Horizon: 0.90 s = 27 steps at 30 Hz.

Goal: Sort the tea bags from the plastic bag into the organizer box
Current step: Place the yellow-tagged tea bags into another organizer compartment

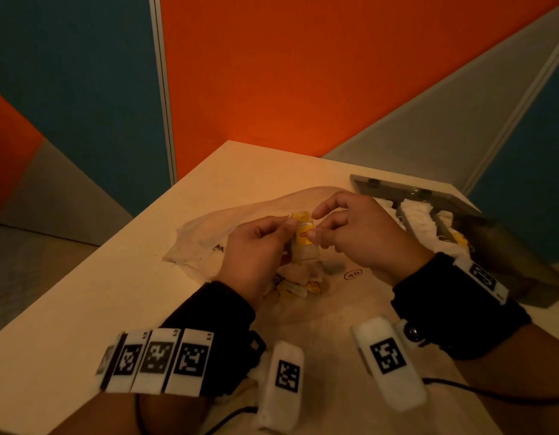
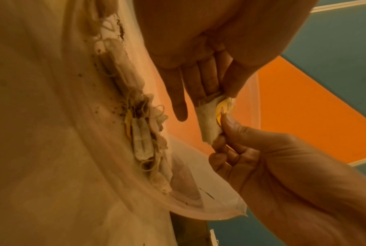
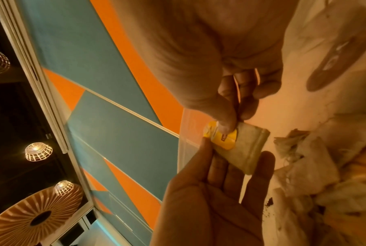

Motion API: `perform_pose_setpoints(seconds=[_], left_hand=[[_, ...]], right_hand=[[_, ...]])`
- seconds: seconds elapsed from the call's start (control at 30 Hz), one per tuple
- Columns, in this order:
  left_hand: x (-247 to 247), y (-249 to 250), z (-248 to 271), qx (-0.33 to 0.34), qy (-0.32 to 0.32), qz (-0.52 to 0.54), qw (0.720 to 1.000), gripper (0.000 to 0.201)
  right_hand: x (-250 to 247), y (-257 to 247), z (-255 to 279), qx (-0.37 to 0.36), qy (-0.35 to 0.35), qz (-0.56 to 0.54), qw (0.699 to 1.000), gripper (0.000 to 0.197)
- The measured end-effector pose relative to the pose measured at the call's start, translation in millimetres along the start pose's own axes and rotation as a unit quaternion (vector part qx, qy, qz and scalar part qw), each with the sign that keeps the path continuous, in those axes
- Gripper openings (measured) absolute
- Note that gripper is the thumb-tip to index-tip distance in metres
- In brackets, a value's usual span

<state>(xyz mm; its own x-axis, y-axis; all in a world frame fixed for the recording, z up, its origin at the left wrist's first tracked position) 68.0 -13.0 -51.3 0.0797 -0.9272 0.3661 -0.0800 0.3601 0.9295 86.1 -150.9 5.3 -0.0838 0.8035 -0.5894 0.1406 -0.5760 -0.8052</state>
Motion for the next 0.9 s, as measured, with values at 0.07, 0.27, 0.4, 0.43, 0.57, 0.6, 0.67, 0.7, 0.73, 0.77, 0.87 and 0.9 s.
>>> perform_pose_setpoints(seconds=[0.07,0.27,0.4,0.43,0.57,0.6,0.67,0.7,0.73,0.77,0.87,0.9], left_hand=[[0.0,-0.4,-0.3,0.01,-0.006,-0.009,1.0,0.018],[-4.2,-2.3,-2.0,0.02,-0.011,-0.038,0.999,0.021],[-5.9,-1.6,-1.7,0.022,0.004,-0.07,0.997,0.039],[-5.8,-1.4,-1.4,0.02,0.002,-0.07,0.997,0.041],[-0.4,3.2,3.0,0.028,-0.023,-0.078,0.996,0.043],[0.2,4.5,3.9,0.03,-0.027,-0.076,0.996,0.042],[2.3,5.8,3.9,0.032,-0.03,-0.057,0.997,0.041],[3.4,6.2,3.4,0.04,-0.031,-0.056,0.997,0.041],[2.1,7.8,3.5,0.053,-0.027,-0.069,0.996,0.041],[1.7,8.7,2.9,0.066,-0.023,-0.088,0.994,0.041],[-1.4,10.5,2.1,0.096,-0.008,-0.127,0.987,0.04],[-3.1,9.9,1.0,0.101,-0.004,-0.136,0.985,0.04]], right_hand=[[-0.2,2.7,-1.8,0.012,0.011,-0.001,1.0,0.028],[2.6,2.5,-2.7,-0.002,0.009,0.033,0.999,0.027],[3.0,-7.7,-3.3,-0.078,0.016,0.182,0.98,0.021],[3.9,-9.8,-3.4,-0.089,0.01,0.207,0.974,0.019],[1.3,-18.4,-0.6,-0.113,0.002,0.236,0.965,0.012],[-0.3,-20.4,1.8,-0.113,-0.003,0.237,0.965,0.011],[-8.0,-26.5,9.7,-0.116,-0.012,0.24,0.964,0.009],[-15.8,-28.9,14.4,-0.114,-0.019,0.239,0.964,0.008],[-25.8,-31.1,18.5,-0.11,-0.025,0.229,0.967,0.009],[-41.5,-32.2,22.0,-0.102,-0.024,0.215,0.971,0.009],[-108.2,-34.1,30.8,-0.069,0.037,0.192,0.978,0.008],[-133.7,-32.1,32.6,-0.051,0.067,0.189,0.978,0.008]])
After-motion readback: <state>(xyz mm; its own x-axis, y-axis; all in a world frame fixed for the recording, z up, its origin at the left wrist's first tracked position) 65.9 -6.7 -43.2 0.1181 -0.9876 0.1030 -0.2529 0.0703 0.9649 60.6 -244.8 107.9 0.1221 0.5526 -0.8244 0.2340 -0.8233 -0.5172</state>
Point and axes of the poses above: each hand's wrist, its own z-axis away from the middle knuckle, its own x-axis out of the palm, y = z × x, the point moved 7 cm from there along -z, towards the middle knuckle, and after that the axes turned 3 degrees about z, right-handed, at the moved point
